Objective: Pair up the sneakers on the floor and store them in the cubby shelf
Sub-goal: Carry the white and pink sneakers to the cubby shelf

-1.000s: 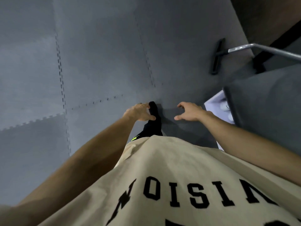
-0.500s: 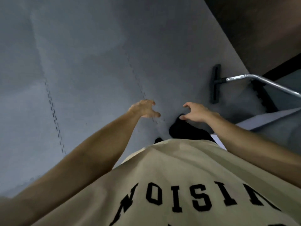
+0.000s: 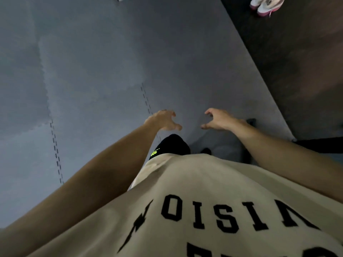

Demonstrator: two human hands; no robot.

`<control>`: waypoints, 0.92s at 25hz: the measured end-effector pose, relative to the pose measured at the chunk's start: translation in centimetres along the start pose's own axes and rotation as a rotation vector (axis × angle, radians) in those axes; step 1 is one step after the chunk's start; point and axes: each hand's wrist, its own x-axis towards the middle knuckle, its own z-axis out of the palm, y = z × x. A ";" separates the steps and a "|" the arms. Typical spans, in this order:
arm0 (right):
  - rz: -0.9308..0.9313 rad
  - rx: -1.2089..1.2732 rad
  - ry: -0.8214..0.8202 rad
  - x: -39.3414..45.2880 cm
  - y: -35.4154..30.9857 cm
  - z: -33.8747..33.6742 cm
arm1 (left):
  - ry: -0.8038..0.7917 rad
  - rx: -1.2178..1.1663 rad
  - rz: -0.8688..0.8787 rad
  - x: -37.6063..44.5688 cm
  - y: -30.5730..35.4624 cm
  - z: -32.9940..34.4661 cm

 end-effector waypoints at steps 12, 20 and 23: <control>0.031 0.074 0.097 22.9 -8.6 -24.0 | -0.014 0.010 0.100 24.9 1.1 -28.8; 0.129 0.190 0.124 36.7 -9.8 -40.0 | 0.008 0.111 0.194 41.2 7.4 -44.7; 0.089 0.125 0.131 41.3 -9.7 -47.0 | 0.035 0.074 0.178 46.6 10.4 -50.0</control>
